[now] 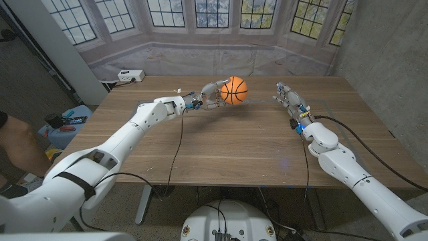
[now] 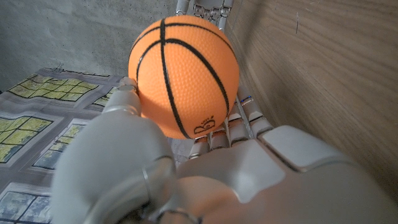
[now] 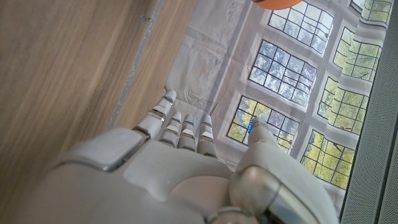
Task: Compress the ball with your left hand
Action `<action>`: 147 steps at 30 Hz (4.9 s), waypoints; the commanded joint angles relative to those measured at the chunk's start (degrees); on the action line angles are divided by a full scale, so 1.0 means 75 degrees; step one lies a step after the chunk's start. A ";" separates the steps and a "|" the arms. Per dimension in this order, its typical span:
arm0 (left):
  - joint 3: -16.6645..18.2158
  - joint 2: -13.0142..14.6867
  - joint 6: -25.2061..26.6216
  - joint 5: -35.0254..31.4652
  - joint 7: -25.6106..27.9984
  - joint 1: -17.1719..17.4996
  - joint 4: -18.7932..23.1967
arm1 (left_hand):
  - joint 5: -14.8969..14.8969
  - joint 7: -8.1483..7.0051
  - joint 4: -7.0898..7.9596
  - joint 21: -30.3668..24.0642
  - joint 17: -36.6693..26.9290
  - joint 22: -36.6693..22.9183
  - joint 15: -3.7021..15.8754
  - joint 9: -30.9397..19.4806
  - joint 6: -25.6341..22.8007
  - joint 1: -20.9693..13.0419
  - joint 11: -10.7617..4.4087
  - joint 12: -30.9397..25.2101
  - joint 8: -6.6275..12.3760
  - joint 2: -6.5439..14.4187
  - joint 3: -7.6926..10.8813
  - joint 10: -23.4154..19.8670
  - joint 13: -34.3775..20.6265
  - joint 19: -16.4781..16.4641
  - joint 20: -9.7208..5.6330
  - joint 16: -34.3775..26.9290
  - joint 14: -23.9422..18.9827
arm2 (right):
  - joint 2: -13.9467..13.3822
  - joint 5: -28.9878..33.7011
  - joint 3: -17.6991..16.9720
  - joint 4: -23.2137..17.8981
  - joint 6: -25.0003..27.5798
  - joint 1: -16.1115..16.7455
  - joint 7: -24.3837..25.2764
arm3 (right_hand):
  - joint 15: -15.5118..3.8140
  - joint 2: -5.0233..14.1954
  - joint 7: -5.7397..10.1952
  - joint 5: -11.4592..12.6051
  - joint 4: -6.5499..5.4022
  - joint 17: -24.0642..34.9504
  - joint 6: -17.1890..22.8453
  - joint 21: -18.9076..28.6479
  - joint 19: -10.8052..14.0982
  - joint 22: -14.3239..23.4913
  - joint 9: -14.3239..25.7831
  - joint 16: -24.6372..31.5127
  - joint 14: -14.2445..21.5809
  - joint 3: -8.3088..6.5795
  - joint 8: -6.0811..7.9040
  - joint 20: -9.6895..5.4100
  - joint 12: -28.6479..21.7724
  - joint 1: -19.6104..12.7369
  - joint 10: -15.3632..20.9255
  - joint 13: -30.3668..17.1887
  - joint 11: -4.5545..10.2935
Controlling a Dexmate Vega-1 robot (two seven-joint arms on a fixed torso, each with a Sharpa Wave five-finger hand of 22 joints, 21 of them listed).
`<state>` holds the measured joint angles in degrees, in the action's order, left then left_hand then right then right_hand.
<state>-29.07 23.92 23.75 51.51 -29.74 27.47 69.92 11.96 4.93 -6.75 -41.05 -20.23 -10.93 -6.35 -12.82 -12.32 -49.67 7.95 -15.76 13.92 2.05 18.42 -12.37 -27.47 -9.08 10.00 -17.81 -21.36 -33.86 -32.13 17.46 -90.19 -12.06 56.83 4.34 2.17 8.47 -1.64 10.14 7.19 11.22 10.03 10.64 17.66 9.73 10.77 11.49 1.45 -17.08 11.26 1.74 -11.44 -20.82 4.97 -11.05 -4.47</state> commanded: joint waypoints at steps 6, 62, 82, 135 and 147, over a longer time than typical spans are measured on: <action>0.0177 -0.0053 0.0018 0.0076 0.0343 0.0098 -0.0003 | 0.0032 0.0075 -0.0330 -0.0276 -0.0139 -0.0020 0.0496 -0.0100 -0.0871 -0.0574 -0.0273 -0.0390 0.0313 0.0320 0.0248 -0.0794 -0.0154 -0.0778 -0.0211 -0.0500 -0.0942 | 0.0022 0.0087 0.0086 -0.0056 0.0137 -0.0089 0.0090 | 0.0031 0.0001 0.0023 0.0006 0.0013 0.0011 0.0054 0.0062 -0.0003 0.0017 0.0022 0.0032 0.0017 -0.0022 -0.0015 0.0024 -0.0012 -0.0013 0.0038 -0.0041 -0.0009; 0.0755 0.0285 0.0505 0.1000 0.2103 0.1070 0.1467 | -0.0033 -0.0202 -0.0060 -0.1781 -0.1039 -0.0080 0.1837 -0.1057 -0.3174 -0.2325 -0.1378 -0.1379 0.1474 0.0170 0.0257 -0.3044 -0.1240 -0.2411 -0.1405 -0.1868 -0.3125 | -0.0190 -0.0066 0.0163 -0.0245 0.0547 -0.0259 -0.0240 | 0.0027 0.0002 0.0009 0.0003 0.0013 0.0012 0.0058 0.0063 0.0009 0.0017 0.0023 0.0032 0.0016 -0.0027 -0.0016 0.0012 -0.0013 -0.0019 0.0040 -0.0041 -0.0016; 0.0720 0.0359 0.0496 0.1118 0.1381 0.0921 0.1136 | -0.0029 -0.0001 0.0208 -0.1501 -0.0649 0.0044 0.1180 -0.0725 -0.2367 -0.1077 -0.1062 -0.0679 0.0770 -0.0012 0.0028 -0.2210 -0.0840 -0.1597 -0.0913 -0.0967 -0.2205 | -0.0168 0.0054 0.0166 -0.0383 0.0573 -0.0288 -0.0045 | 0.0035 0.0002 0.0013 0.0004 0.0016 0.0011 0.0061 0.0062 0.0008 0.0017 0.0023 0.0034 0.0024 -0.0030 -0.0015 0.0006 -0.0015 -0.0024 0.0046 -0.0041 -0.0002; 0.0516 0.0240 0.0991 0.1052 -0.0003 0.0261 -0.0054 | -0.0049 -0.1064 0.0170 -0.0730 -0.0335 0.0041 0.0195 -0.0231 -0.0569 0.0028 -0.0094 0.0233 -0.0319 0.0058 0.0005 -0.0569 -0.0483 -0.0380 -0.0167 0.0060 -0.0667 | -0.0117 -0.0027 0.0237 -0.0346 0.0772 -0.0308 -0.0032 | 0.0052 0.0004 0.0019 0.0003 0.0021 0.0010 0.0054 0.0060 0.0006 0.0017 0.0022 0.0033 0.0023 -0.0038 -0.0018 0.0074 -0.0010 -0.0038 0.0035 -0.0041 0.0005; 0.0498 0.0134 0.0988 0.0984 -0.0186 0.0122 -0.0300 | -0.0051 -0.1768 0.0119 -0.0672 -0.0298 0.0036 0.0134 -0.0168 -0.0622 0.0119 -0.0040 0.0220 -0.0296 0.0066 0.0021 -0.0565 -0.0480 -0.0386 -0.0106 0.0110 -0.0635 | -0.0151 -0.0017 0.0253 -0.0371 0.0862 -0.0374 -0.0040 | 0.0056 0.0007 0.0019 0.0003 0.0020 0.0011 0.0059 0.0065 0.0018 0.0017 0.0023 0.0034 0.0024 -0.0040 -0.0016 0.0090 -0.0010 -0.0039 0.0034 -0.0041 -0.0002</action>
<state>-25.11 25.55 31.01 59.41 -29.85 29.36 69.31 11.47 -7.70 -5.35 -46.37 -22.31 -10.55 -5.03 -14.07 -17.09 -49.13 7.47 -14.35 11.63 2.54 18.47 -16.44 -31.06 -11.79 8.94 -17.07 -26.27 -34.77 -32.22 19.28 -92.84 -6.12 54.34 4.07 2.17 8.47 -1.64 10.14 7.18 11.22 10.03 10.64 17.44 9.73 10.77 11.49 1.45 -17.08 11.26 1.95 -11.44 -20.82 4.97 -11.05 -4.47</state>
